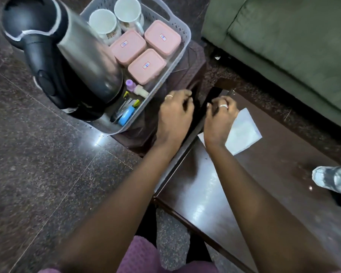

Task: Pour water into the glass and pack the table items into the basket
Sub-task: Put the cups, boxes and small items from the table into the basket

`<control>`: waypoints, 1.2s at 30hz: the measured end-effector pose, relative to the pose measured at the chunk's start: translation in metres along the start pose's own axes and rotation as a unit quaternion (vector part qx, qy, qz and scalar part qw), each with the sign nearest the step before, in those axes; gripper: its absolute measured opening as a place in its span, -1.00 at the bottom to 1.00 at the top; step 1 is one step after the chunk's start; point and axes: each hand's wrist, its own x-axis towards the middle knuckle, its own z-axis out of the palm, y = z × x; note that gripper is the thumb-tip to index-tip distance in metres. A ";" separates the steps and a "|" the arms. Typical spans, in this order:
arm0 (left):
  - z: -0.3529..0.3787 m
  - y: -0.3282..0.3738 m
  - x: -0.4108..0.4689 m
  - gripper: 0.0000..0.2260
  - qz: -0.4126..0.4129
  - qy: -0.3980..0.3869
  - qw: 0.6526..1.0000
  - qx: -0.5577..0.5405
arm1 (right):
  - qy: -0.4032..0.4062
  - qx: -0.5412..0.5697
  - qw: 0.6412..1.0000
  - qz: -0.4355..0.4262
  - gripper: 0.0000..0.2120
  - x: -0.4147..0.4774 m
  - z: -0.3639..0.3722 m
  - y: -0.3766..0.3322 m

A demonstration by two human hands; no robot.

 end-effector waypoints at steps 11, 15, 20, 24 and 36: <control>0.115 -0.031 -0.049 -0.52 -0.115 -0.327 0.925 0.155 | -0.146 -0.144 0.957 0.207 -0.40 0.021 -0.046 0.131; 0.129 -0.026 -0.047 -0.45 -0.041 -0.346 0.918 0.189 | -0.148 -0.122 0.960 0.203 -0.36 0.024 -0.047 0.145; 0.136 -0.025 -0.043 -0.38 -0.078 -0.364 0.903 0.216 | -0.077 0.038 0.950 0.300 -0.42 0.030 -0.050 0.149; 0.136 -0.023 -0.035 -0.59 -0.146 -0.388 0.899 0.141 | -0.064 0.219 0.911 0.343 -0.83 0.036 -0.051 0.149; 0.112 0.020 -0.006 -0.61 -0.348 -0.370 0.796 -0.329 | -0.178 0.340 0.853 0.354 -0.55 0.069 -0.050 0.108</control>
